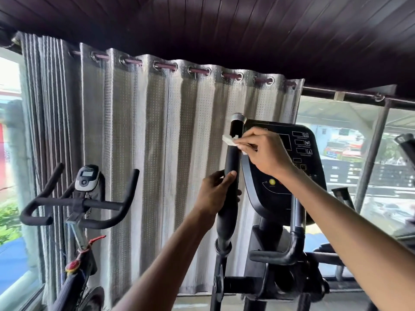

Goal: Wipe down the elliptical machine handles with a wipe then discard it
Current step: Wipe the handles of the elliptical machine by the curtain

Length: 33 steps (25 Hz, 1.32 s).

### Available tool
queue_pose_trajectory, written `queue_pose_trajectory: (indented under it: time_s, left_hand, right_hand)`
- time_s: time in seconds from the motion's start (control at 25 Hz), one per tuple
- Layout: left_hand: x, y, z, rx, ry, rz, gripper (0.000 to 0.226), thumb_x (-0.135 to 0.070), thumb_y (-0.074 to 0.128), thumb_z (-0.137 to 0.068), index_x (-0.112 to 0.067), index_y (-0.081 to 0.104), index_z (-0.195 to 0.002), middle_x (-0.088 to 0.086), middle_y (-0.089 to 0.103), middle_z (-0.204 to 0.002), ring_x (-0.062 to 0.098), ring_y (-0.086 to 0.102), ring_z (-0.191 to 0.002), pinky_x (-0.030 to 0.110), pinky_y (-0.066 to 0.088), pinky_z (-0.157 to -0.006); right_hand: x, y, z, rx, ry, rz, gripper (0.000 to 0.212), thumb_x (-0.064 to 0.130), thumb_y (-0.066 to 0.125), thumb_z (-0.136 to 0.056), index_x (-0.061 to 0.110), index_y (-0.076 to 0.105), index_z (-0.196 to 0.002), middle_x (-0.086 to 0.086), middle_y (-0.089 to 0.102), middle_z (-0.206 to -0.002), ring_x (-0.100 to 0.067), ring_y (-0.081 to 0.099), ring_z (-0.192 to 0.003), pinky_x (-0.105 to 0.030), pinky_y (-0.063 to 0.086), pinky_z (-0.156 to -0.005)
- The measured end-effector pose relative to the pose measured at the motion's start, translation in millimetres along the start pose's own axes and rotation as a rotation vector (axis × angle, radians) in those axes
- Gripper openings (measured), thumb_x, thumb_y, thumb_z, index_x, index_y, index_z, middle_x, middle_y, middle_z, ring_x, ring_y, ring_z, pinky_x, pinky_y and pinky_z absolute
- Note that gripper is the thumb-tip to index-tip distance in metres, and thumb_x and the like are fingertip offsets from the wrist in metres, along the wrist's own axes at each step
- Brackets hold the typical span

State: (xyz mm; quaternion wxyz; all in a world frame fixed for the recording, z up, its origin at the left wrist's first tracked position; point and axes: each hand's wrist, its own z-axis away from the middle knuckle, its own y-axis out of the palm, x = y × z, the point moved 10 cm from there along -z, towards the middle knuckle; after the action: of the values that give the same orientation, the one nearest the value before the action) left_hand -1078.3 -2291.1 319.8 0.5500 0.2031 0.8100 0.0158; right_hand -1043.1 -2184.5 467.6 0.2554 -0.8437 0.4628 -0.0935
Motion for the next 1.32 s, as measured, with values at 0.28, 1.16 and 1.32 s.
queue_pose_trajectory:
  time_s: [0.28, 1.16, 1.32]
  left_hand:
    - [1.3, 0.3, -1.7, 0.006, 0.023, 0.015, 0.026, -0.02, 0.062, -0.102, 0.006, 0.064, -0.106, 0.012, 0.067, -0.082, 0.024, 0.067, -0.068, 0.036, 0.058, -0.062]
    - [34.0, -15.1, 14.4, 0.082, -0.12, -0.029, 0.036, -0.055, 0.073, -0.086, -0.02, 0.075, -0.077, 0.016, 0.078, -0.091, 0.039, 0.075, -0.092, 0.046, 0.06, -0.082]
    - [42.5, -19.4, 15.6, 0.08, -0.143, -0.052, 0.043, -0.062, 0.07, -0.083, -0.027, 0.064, -0.058, 0.014, 0.074, -0.084, 0.04, 0.074, -0.089, 0.044, 0.055, -0.075]
  right_hand:
    - [-9.7, -8.0, 2.0, -0.104, 0.134, 0.093, 0.022, 0.009, 0.075, -0.087, 0.009, 0.077, -0.109, -0.007, 0.073, -0.097, -0.022, 0.068, -0.082, -0.04, 0.056, -0.075]
    - [55.0, 40.3, -17.3, 0.373, -0.106, 0.38, 0.018, 0.012, 0.066, -0.095, 0.009, 0.077, -0.109, -0.003, 0.066, -0.107, -0.023, 0.059, -0.097, -0.035, 0.05, -0.091]
    - [56.8, 39.8, -1.9, 0.402, -0.064, 0.338, 0.017, 0.015, 0.067, -0.095, 0.011, 0.078, -0.107, 0.0, 0.065, -0.106, -0.02, 0.062, -0.095, -0.032, 0.05, -0.09]
